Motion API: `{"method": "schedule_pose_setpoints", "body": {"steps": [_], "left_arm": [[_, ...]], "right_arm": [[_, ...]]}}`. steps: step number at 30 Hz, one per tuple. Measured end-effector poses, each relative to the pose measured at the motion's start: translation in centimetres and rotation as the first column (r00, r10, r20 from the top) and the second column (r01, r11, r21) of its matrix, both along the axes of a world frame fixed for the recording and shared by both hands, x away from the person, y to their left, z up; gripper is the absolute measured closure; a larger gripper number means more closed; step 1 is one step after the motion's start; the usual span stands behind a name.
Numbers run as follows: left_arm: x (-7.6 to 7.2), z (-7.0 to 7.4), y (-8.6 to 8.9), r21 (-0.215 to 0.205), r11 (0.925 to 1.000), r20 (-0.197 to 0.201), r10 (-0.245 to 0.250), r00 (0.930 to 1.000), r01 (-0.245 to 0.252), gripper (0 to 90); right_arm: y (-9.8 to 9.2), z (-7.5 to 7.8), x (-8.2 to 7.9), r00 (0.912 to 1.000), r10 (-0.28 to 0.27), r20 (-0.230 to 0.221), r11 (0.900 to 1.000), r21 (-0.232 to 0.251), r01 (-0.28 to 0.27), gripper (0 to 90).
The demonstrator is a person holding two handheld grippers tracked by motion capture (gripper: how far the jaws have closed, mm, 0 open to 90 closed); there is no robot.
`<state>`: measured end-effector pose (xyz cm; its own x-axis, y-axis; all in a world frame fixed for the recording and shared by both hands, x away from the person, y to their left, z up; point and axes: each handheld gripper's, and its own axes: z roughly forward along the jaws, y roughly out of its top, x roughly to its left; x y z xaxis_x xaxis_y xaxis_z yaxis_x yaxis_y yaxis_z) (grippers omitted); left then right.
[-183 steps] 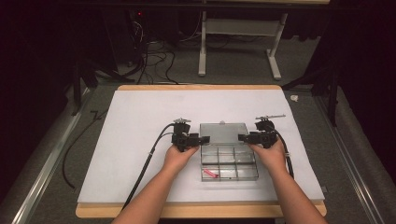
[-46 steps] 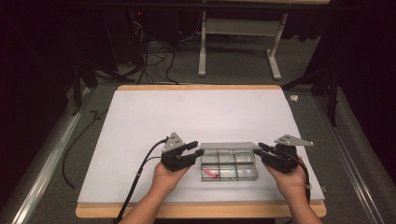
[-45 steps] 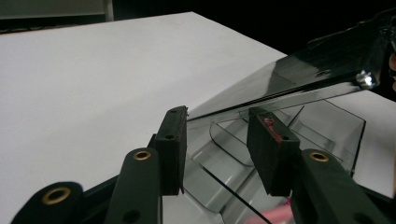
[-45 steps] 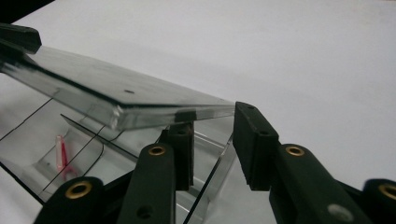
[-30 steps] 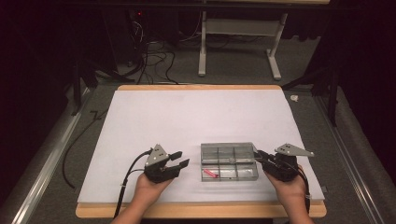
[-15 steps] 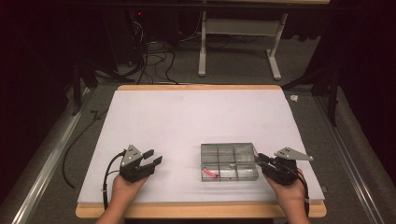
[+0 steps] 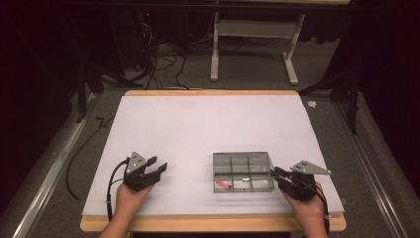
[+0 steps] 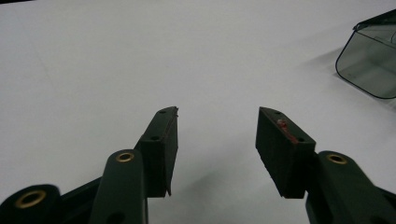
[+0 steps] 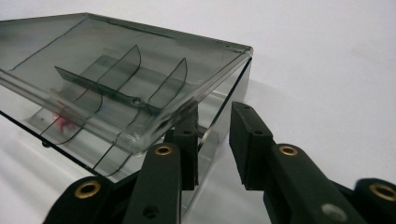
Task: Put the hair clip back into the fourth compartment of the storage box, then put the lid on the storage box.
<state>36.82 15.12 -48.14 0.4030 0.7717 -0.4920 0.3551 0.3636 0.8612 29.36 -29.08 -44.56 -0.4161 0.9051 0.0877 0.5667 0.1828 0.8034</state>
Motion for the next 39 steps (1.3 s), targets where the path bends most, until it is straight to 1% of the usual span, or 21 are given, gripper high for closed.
{"method": "schedule_pose_setpoints", "body": {"steps": [2, 8, 14, 18, 23, 27, 36, 39], "left_arm": [[0.0, 0.0, 0.0, 0.004, 1.0, 0.002, -0.001, 1.0, 0.001, 49.2], [0.1, -0.1, 0.0, -0.003, 1.0, 0.001, 0.001, 1.0, -0.001, 49.2], [0.1, -0.1, 0.0, -0.005, 1.0, 0.001, 0.002, 1.0, -0.002, 49.3], [0.1, -0.1, 0.0, 0.003, 1.0, 0.002, -0.001, 1.0, 0.001, 49.3], [0.1, -0.1, 0.0, 0.003, 1.0, 0.002, -0.002, 1.0, 0.002, 49.3], [0.1, -0.1, -0.1, 0.004, 1.0, 0.002, -0.002, 1.0, 0.002, 49.3], [0.1, -0.2, -0.1, 0.008, 1.0, 0.004, -0.002, 1.0, 0.002, 49.3], [0.1, -0.2, -0.1, 0.011, 0.9999, 0.003, -0.003, 1.0, 0.003, 49.3]], "right_arm": [[-0.1, -0.1, -0.2, 1.0, -0.001, -0.002, 1.0, -0.015, 0.001, 74.0], [-0.2, -0.2, -0.4, 1.0, -0.008, 0.002, 1.0, -0.01, 0.008, 73.9], [-0.2, -0.3, -0.5, 0.9997, -0.022, 0.007, 0.999, -0.025, 0.022, 74.1], [-0.2, -0.3, -0.5, 0.9998, -0.02, 0.005, 0.999, -0.028, 0.02, 74.1], [-0.2, -0.5, -0.4, 0.9997, -0.022, -0.006, 0.999, -0.043, 0.021, 74.2], [-0.2, -0.8, -0.4, 0.9996, -0.021, -0.02, 0.999, -0.046, 0.02, 74.5], [-0.3, -1.1, -0.3, 0.9994, -0.021, -0.028, 0.999, -0.051, 0.02, 74.5], [-0.3, -1.2, -0.2, 0.9989, -0.024, -0.04, 0.998, -0.056, 0.022, 74.4]]}}
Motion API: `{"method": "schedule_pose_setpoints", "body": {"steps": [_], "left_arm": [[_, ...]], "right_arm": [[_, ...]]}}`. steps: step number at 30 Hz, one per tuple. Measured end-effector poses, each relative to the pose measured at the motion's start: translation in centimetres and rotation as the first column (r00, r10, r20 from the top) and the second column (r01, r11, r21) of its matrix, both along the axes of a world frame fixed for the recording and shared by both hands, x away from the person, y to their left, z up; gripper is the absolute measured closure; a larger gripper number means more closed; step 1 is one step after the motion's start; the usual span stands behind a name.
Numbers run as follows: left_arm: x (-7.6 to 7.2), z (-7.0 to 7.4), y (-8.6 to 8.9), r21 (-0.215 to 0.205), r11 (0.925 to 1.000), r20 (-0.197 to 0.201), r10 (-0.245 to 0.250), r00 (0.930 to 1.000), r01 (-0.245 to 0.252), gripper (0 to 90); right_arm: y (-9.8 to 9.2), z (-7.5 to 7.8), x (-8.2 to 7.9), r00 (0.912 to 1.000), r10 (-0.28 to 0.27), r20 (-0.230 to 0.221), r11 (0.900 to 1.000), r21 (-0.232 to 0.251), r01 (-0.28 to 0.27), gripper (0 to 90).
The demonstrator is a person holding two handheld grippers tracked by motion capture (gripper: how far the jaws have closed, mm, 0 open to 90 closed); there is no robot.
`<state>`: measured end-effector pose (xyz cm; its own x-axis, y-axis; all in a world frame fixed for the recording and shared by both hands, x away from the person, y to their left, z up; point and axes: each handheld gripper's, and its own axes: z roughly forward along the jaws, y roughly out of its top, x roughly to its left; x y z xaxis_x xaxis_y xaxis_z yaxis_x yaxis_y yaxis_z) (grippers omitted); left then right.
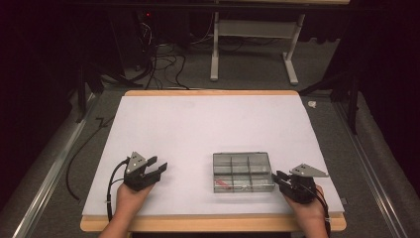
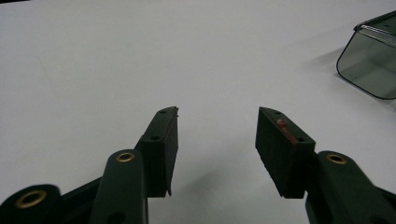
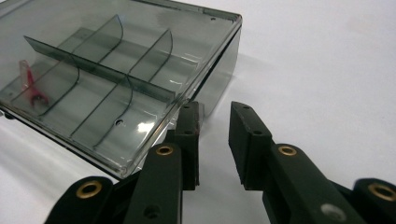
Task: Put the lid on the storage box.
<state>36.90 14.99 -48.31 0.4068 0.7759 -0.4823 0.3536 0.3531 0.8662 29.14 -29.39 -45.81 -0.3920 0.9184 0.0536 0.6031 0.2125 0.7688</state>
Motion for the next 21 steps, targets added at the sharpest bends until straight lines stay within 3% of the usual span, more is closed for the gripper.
{"method": "schedule_pose_setpoints", "body": {"steps": [8, 16, 21], "left_arm": [[0.0, 0.0, 0.0, 0.002, 1.0, -0.001, -0.002, 1.0, 0.002, 49.2], [0.1, 0.1, 0.2, 0.008, 1.0, -0.001, 0.002, 1.0, -0.002, 48.8], [0.1, 0.1, 0.9, 0.006, 0.9998, -0.008, 0.018, 0.9998, -0.018, 48.4]], "right_arm": [[-0.2, 0.0, 0.1, 0.9999, -0.005, 0.011, 1.0, 0.001, 0.005, 71.7], [-1.9, 0.5, 0.3, 0.9964, -0.081, 0.025, 0.996, 0.028, 0.08, 65.7], [-3.2, 0.4, 0.9, 0.989, -0.144, 0.033, 0.989, 0.035, 0.143, 54.1]]}}
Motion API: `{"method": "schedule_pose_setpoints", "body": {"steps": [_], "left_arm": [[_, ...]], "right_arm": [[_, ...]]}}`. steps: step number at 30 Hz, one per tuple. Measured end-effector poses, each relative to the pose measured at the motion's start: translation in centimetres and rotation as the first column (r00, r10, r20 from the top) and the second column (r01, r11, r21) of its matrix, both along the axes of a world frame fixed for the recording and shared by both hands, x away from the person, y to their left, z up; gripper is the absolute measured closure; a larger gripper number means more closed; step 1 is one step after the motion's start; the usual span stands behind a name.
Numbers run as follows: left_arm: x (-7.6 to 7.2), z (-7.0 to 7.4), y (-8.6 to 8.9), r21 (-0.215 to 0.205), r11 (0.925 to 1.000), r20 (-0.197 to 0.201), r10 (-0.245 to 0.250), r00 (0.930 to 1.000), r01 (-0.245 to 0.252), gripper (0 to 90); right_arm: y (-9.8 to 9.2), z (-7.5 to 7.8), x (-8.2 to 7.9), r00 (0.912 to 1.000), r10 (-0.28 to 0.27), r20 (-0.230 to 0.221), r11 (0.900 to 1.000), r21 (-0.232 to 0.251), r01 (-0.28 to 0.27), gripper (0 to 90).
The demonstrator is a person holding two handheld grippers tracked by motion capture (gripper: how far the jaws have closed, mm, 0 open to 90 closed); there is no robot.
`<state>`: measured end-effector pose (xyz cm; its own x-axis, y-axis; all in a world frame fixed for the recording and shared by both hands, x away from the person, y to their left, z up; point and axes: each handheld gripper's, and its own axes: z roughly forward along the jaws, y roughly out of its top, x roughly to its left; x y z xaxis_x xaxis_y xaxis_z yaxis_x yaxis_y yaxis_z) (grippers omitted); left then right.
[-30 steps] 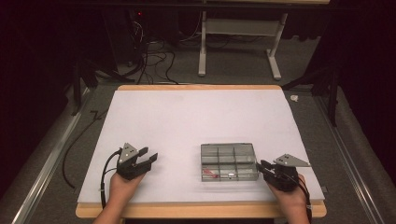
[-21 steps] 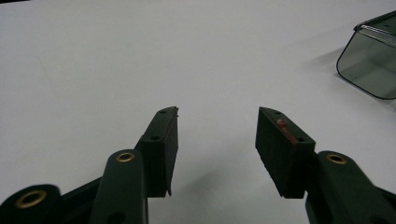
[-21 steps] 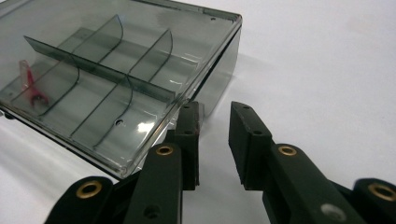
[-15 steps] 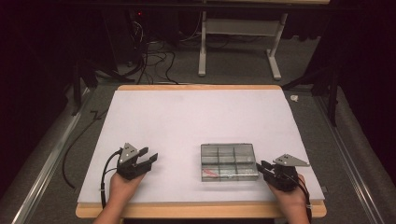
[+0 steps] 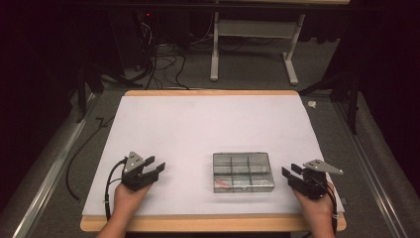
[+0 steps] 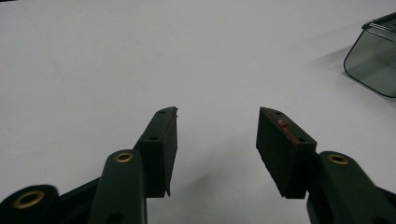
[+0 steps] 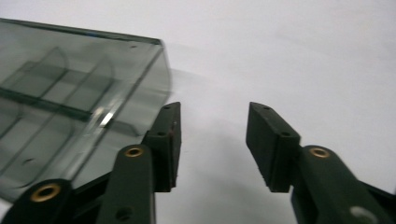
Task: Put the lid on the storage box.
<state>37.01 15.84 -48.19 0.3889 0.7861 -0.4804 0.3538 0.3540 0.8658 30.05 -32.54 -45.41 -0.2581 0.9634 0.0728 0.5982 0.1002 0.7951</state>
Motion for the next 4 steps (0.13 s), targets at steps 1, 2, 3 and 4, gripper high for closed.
{"method": "schedule_pose_setpoints", "body": {"steps": [1, 2, 3, 4], "left_arm": [[0.04, 0.03, 0.16, 0.007, 1.0, 0.0, 0.006, 1.0, -0.006, 47.9], [0.09, 0.06, 0.3, 0.007, 0.9999, -0.003, 0.014, 0.9999, -0.014, 47.2], [0.12, 0.08, 0.43, 0.011, 0.9997, -0.009, 0.02, 0.9998, -0.02, 46.3], [0.15, 0.06, 0.56, 0.016, 0.9996, -0.008, 0.024, 0.9997, -0.024, 45.5]], "right_arm": [[-0.18, -0.08, 0.09, 1.0, -0.005, 0.002, 1.0, -0.003, 0.005, 52.0], [-0.38, -0.17, 0.13, 0.9999, -0.015, -0.005, 1.0, -0.003, 0.014, 50.4], [-0.65, -0.3, 0.16, 0.9997, -0.023, -0.004, 1.0, -0.003, 0.023, 49.0], [-0.82, -0.35, 0.13, 0.9994, -0.033, -0.006, 0.999, 0.001, 0.033, 47.9]]}}
